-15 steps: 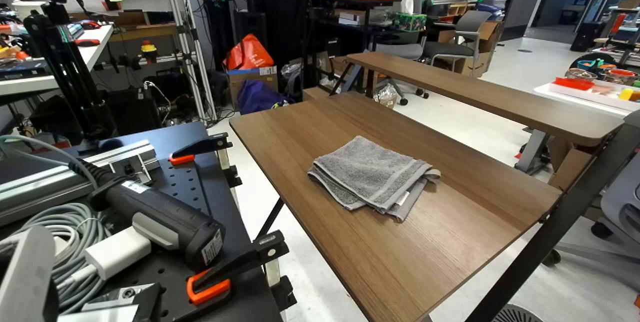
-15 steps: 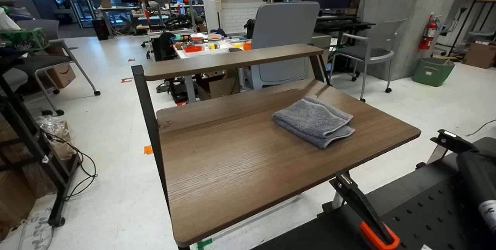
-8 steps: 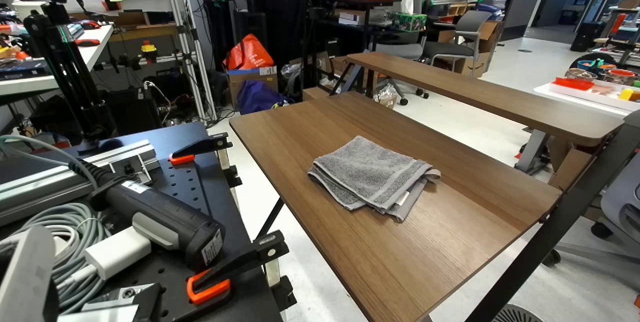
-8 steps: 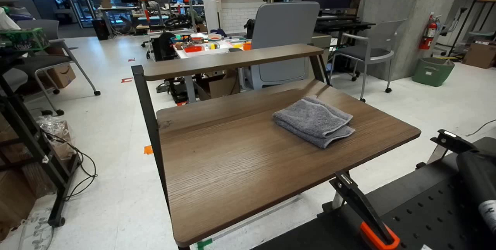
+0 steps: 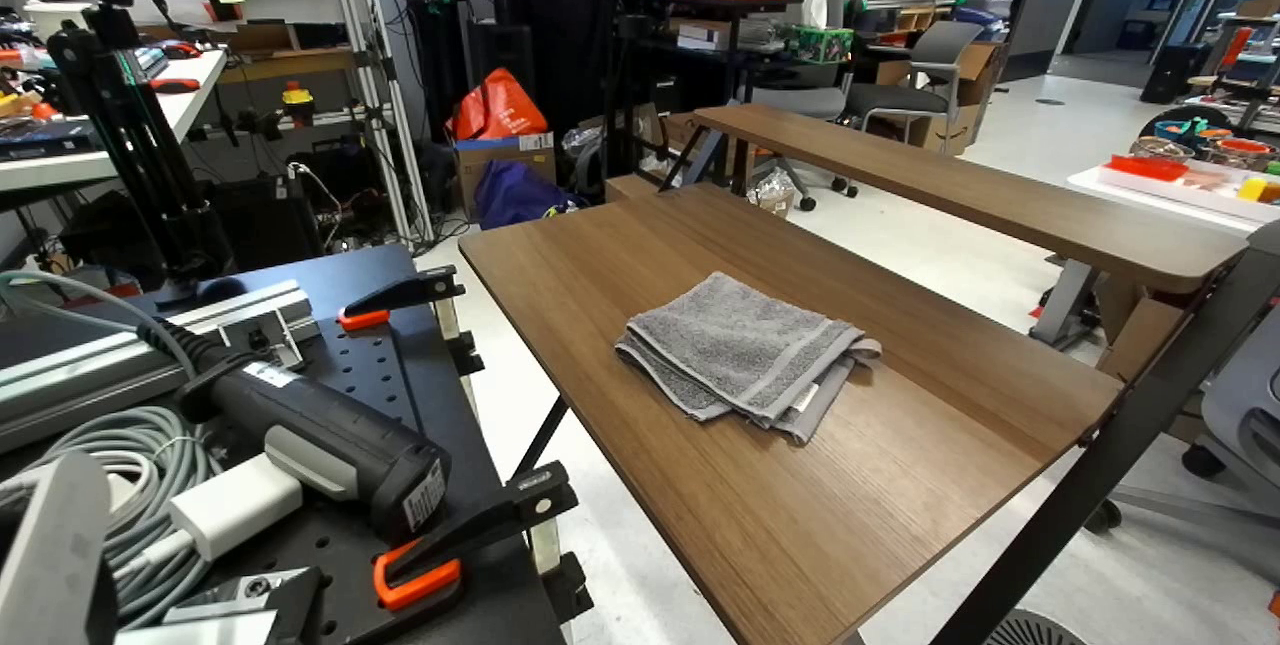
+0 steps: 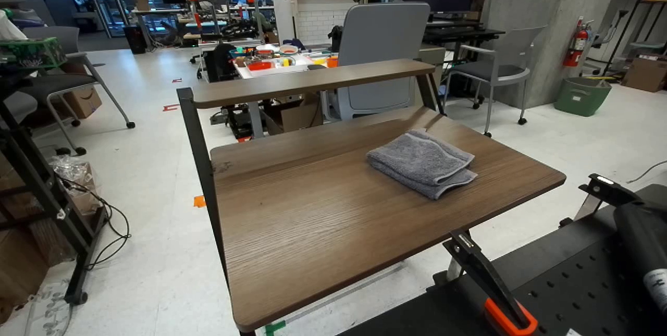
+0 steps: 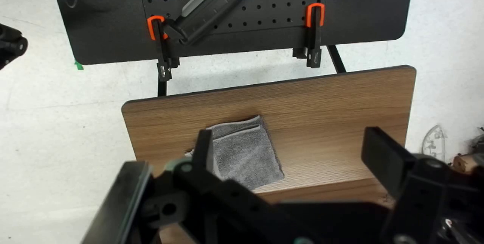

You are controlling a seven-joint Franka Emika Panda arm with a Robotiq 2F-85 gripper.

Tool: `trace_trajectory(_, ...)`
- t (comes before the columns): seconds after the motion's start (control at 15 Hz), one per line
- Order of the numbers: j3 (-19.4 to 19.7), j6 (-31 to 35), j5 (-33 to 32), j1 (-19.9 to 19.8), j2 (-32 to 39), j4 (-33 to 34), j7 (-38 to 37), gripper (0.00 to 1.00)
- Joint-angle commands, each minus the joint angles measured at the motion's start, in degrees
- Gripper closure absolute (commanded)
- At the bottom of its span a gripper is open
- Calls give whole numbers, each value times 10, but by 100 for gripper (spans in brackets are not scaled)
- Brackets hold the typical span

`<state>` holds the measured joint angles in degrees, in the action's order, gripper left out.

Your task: Move the grey towel to the left

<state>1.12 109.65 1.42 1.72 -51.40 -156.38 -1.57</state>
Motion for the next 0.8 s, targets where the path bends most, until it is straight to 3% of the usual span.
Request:
trace_trajectory(0.0, -4, -2, 4, -6, 0, 1, 4, 0)
trace_trajectory(0.4, -4, -2, 4, -6, 0, 1, 4, 0)
trace_trajectory(0.73, 3, 89, 9, -20, 98, 29, -24, 0)
